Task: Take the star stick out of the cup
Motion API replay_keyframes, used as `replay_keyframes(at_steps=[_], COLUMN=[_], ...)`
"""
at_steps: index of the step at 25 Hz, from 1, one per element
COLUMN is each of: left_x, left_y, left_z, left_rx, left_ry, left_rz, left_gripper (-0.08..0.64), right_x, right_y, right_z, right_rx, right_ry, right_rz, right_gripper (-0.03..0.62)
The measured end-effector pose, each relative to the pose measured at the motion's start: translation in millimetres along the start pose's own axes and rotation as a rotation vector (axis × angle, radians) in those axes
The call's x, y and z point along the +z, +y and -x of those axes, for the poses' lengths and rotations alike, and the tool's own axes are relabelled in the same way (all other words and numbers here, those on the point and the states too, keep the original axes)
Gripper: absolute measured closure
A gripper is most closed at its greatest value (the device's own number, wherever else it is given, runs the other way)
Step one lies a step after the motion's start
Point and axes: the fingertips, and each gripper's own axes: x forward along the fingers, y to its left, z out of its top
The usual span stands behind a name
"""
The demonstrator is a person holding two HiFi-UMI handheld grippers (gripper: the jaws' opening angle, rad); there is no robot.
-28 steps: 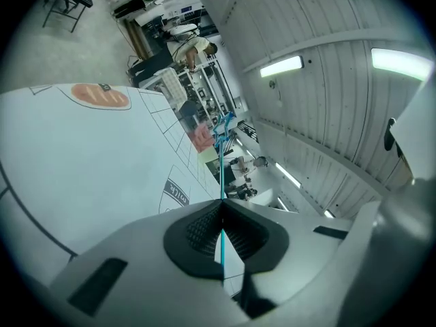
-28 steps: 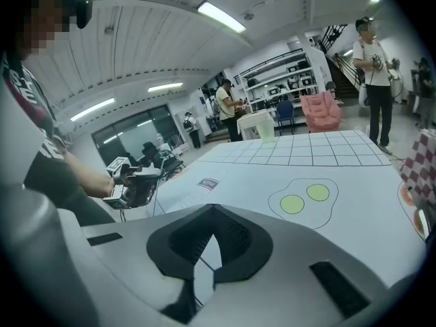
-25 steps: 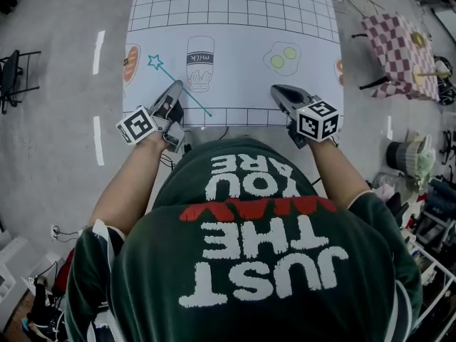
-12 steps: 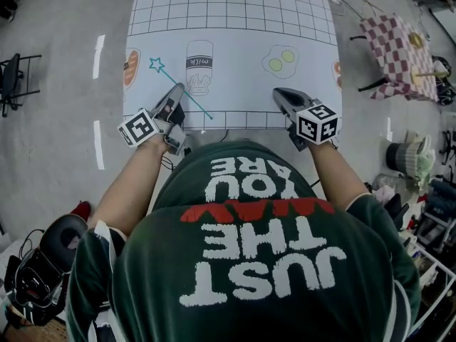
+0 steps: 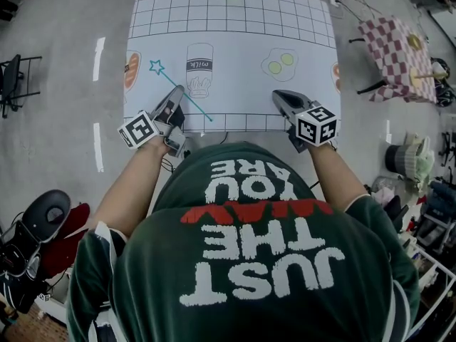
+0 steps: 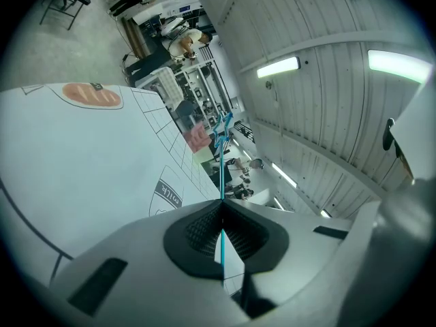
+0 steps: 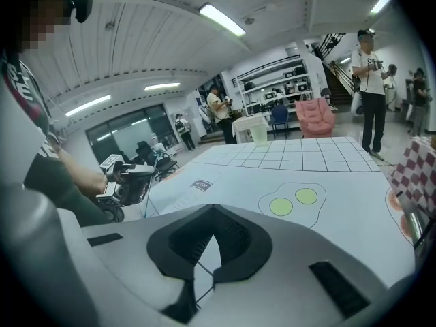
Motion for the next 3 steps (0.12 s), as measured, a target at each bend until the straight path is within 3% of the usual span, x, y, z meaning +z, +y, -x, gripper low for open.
replay_keyframes(at_steps=[3], left_x=[-0.8], left_y=[0.2], left_z=[0.3], left_rx=[-0.002], left_ry=[0.0], left_rz=[0.003], left_gripper=[0.552], right_x=[-1.0], right_y=[-0.2], right_z=[0.7], right_rx=[-0.002], right_ry=[0.001], right_rz=[0.004], right_gripper=[0.56])
